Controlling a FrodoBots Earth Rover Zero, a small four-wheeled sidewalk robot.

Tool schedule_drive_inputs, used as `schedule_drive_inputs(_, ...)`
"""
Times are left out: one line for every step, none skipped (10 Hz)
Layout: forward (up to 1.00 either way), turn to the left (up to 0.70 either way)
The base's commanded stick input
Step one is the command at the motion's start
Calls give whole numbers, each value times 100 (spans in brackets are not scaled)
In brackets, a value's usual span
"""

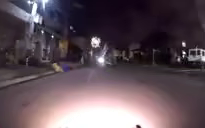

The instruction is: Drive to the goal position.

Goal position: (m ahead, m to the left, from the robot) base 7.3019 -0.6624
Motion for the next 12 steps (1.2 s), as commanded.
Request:
schedule_drive_inputs(85,-1)
schedule_drive_inputs(85,-9)
schedule_drive_inputs(85,-17)
schedule_drive_inputs(85,-24)
schedule_drive_inputs(85,-31)
schedule_drive_inputs(85,-15)
schedule_drive_inputs(85,0)
schedule_drive_inputs(85,0)
schedule_drive_inputs(85,0)
schedule_drive_inputs(85,0)
schedule_drive_inputs(85,0)
schedule_drive_inputs(85,0)
